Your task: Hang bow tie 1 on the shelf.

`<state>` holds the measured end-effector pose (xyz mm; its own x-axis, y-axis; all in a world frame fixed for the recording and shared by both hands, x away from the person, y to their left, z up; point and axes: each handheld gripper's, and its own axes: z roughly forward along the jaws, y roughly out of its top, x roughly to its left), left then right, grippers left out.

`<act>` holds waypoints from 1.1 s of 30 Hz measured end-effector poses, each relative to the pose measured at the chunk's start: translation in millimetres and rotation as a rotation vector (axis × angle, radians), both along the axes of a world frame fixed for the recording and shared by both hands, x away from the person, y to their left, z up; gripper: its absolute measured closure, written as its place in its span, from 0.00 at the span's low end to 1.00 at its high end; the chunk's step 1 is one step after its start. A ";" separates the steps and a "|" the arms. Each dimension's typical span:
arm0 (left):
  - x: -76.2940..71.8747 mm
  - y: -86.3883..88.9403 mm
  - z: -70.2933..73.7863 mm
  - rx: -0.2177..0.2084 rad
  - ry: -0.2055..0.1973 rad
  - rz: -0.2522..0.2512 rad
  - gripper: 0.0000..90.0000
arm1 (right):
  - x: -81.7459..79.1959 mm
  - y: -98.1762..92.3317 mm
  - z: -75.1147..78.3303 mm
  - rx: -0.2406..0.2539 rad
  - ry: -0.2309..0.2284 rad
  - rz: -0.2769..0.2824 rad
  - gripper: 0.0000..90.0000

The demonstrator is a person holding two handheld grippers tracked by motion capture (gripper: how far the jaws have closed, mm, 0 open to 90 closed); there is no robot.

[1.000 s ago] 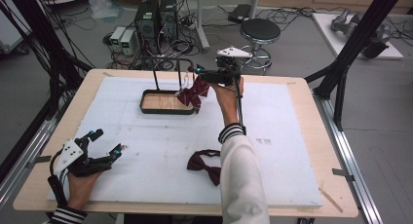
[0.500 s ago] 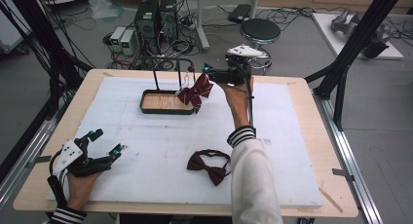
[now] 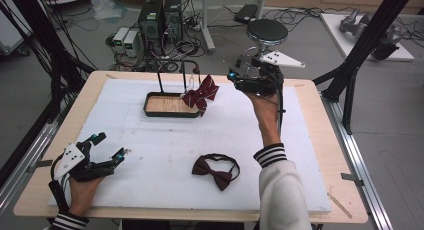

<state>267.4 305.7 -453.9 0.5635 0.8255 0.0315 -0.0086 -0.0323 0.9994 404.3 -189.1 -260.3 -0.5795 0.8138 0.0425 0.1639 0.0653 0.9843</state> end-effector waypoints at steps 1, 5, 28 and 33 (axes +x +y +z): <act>0.0 -0.1 0.0 0.001 -0.003 0.000 0.14 | -4.2 -2.1 2.0 0.003 -0.005 0.002 0.13; -0.2 -0.4 0.0 0.005 -0.004 0.002 0.14 | -24.0 -7.3 1.7 -0.007 -0.064 -0.007 0.13; 0.7 -0.9 0.5 0.011 0.007 0.004 0.14 | -93.9 -49.4 -70.6 0.017 -0.055 -0.027 0.13; 0.7 -0.9 0.4 0.011 0.006 0.004 0.14 | -101.3 -49.2 -80.1 0.019 -0.068 -0.020 0.13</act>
